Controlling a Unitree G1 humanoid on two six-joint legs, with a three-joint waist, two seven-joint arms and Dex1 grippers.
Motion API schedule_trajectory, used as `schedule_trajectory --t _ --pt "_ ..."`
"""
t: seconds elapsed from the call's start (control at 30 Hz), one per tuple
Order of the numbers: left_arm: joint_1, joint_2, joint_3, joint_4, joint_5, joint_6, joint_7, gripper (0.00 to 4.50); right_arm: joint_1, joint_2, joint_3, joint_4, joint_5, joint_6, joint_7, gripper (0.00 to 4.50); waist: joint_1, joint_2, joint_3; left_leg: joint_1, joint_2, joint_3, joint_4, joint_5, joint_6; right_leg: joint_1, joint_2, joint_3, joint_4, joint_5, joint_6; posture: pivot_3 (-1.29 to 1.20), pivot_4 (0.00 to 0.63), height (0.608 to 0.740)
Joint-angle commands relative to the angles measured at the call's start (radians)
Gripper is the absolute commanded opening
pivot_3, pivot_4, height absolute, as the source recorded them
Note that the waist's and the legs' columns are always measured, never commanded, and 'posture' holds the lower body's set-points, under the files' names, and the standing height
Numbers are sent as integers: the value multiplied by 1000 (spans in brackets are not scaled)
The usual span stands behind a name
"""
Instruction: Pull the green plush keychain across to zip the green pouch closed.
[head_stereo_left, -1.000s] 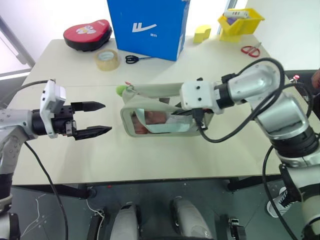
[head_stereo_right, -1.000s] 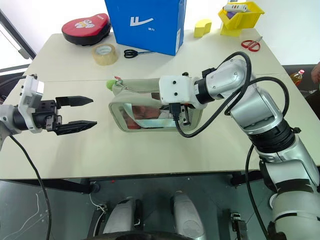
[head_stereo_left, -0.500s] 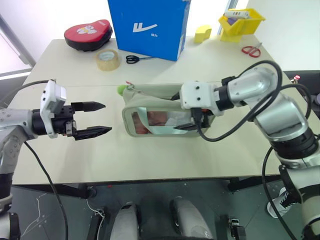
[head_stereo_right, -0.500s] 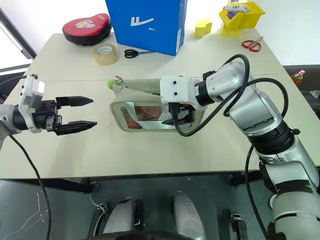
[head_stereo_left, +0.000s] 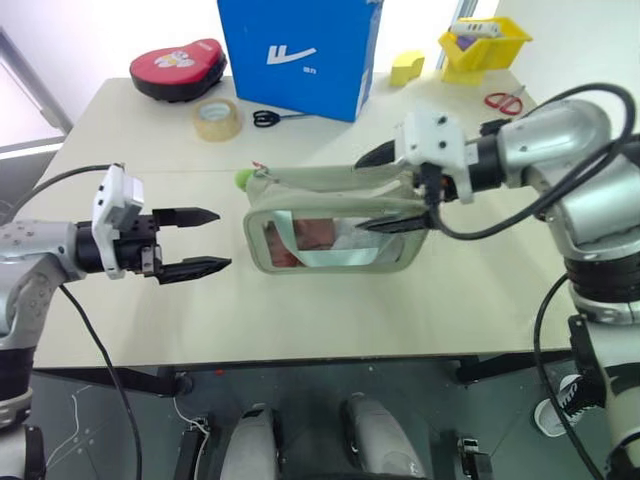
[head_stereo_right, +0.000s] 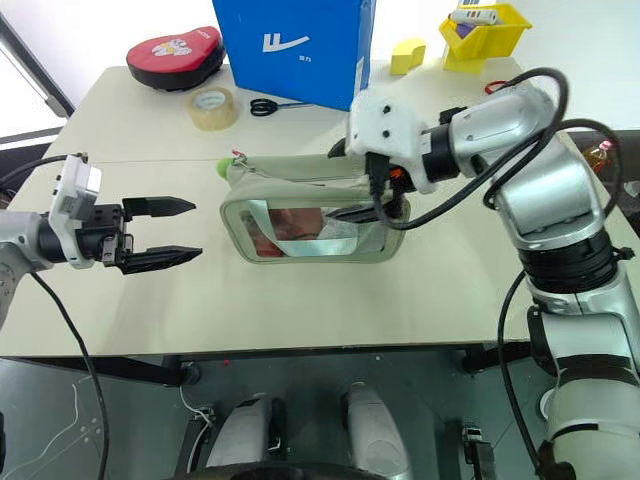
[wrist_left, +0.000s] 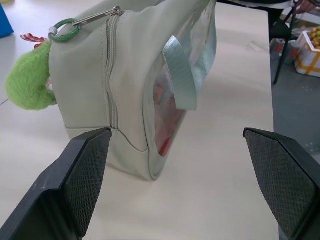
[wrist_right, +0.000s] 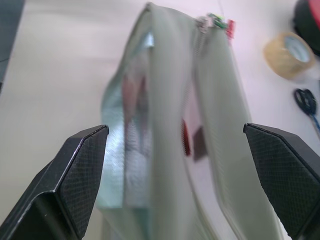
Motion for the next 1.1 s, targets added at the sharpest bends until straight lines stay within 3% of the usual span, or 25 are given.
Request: schedule_trajectory --t 0.03,0.2,0.4,0.7,0.87,1.1 --pt "-17 13 26 -21 -17 0 -2 4500 46 -67 -82 33 8 -50 0 4488 2 0 0 0 0 0 0 0 0 0 0 0 0 0 0 0 150 737" --pt "-34 17 31 -3 -16 -1 -6 4500 158 -126 -121 19 22 -77 0 4488 -1 0 0 0 0 0 0 0 0 0 0 0 0 0 0 0 150 737" --pt "-73 16 13 33 0 -10 -19 4500 231 -118 -119 -29 51 -64 -19 4488 -4 0 0 1 0 0 0 0 0 0 1 1 0 0 0 0 150 737" --pt "-150 -2 -31 98 37 -36 -32 4500 251 -101 -100 -21 52 -84 -36 30 0 0 0 1 0 1 1 0 0 1 1 0 0 0 0 0 150 737" --pt "-195 -12 -37 173 80 -78 -16 4500 243 -98 -88 -13 41 -88 -43 30 0 0 0 1 0 0 1 0 0 1 1 0 0 0 0 0 150 737" --pt "-391 -65 -108 526 276 -323 10 4500 239 -96 -87 -15 46 -89 -36 30 1 0 0 1 -1 2 2 0 0 2 1 0 0 0 0 0 150 737"
